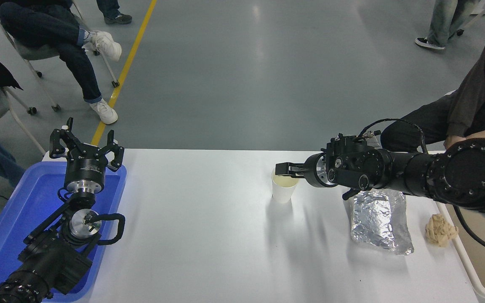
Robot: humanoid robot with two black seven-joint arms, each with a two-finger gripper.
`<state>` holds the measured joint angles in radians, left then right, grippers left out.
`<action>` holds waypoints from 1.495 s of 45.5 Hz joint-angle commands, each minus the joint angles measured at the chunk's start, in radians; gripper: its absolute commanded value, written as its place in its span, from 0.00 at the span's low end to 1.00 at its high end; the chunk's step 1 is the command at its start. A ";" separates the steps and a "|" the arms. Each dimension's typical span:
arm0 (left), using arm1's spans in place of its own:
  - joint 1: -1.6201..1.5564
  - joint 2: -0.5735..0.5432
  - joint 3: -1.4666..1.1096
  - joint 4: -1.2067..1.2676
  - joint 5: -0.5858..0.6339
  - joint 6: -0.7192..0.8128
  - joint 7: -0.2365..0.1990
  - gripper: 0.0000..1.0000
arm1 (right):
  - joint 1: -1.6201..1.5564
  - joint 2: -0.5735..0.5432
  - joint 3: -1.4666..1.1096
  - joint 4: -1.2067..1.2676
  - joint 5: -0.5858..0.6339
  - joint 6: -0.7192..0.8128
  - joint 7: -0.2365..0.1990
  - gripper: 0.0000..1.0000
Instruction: Pick up paper cup place in dustbin
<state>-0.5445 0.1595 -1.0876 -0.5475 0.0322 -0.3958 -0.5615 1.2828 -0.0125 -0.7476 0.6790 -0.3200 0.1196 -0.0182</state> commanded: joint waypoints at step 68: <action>0.001 0.000 0.000 0.000 0.002 0.000 0.002 0.99 | 0.952 -0.277 -0.280 0.639 0.055 0.370 -0.020 0.00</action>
<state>-0.5436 0.1596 -1.0876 -0.5476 0.0328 -0.3958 -0.5607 1.8825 -0.2414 -0.8743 1.1403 -0.3458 0.3383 -0.0431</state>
